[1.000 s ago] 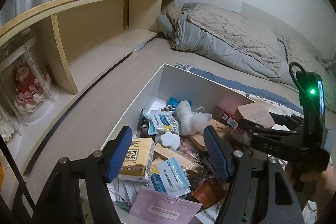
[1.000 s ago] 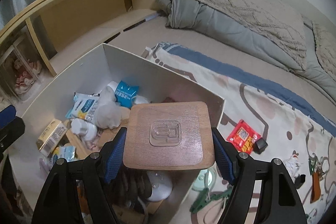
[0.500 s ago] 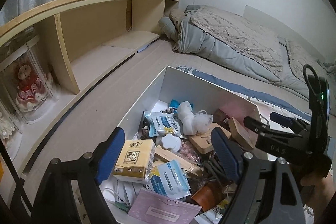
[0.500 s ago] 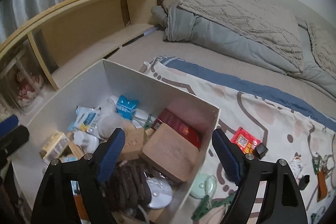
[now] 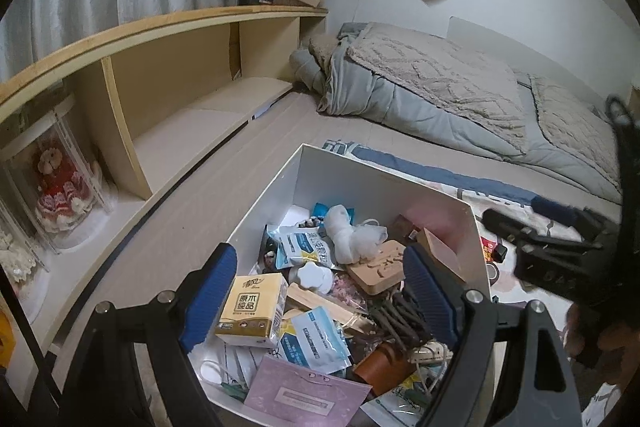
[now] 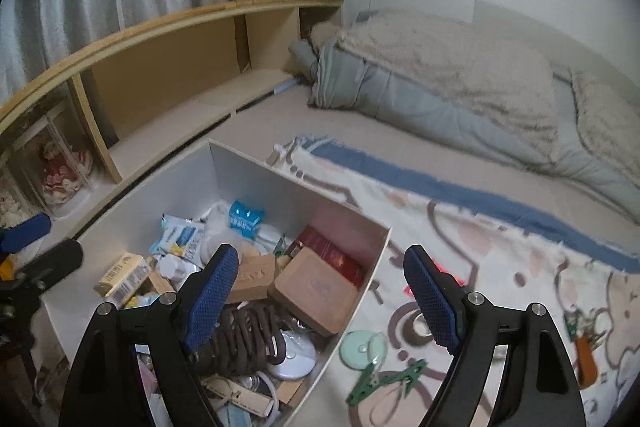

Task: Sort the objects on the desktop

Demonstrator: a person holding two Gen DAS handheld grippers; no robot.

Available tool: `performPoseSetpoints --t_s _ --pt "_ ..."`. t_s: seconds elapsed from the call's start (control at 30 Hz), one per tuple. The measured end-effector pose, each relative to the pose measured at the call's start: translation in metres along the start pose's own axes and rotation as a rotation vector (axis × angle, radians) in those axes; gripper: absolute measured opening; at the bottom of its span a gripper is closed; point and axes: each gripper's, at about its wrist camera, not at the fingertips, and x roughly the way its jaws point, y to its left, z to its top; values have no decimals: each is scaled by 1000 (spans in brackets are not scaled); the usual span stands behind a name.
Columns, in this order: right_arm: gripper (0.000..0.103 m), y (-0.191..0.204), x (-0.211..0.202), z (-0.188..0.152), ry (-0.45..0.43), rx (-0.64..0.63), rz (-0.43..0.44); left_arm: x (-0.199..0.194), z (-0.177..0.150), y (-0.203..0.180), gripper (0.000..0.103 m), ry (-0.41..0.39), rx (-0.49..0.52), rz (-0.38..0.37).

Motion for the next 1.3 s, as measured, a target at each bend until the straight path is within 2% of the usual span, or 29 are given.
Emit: performPoseSetpoints --t_s 0.1,0.17,0.23,0.37,0.4,0.43,0.53,0.8,1.3 --pt "85 -1 -18 4 -31 3 -4 -7 2 0 86 -9 -7 -3" --pt "86 -3 -29 4 -43 5 -4 -11 3 0 91 -10 -14 -7" --pt "93 -4 -37 2 -45 2 -5 -17 4 -1 94 -12 -18 -11" --pt "94 -4 -53 -2 -52 -19 -19 -29 6 -8 95 -21 2 -13" --pt "96 -5 -57 -3 -55 -20 -24 -33 6 -11 97 -25 9 -9" --pt "103 -6 -62 -4 -59 -18 -32 -36 7 -13 98 -27 12 -10" --pt "103 -11 -76 -10 -71 -15 -47 -46 7 -17 103 -35 23 -22" --pt "103 -25 -107 -24 -89 10 -70 -71 1 -22 103 -40 25 -7" --pt "103 -38 -169 -53 -124 11 -40 -123 -24 -46 103 -62 31 -51"
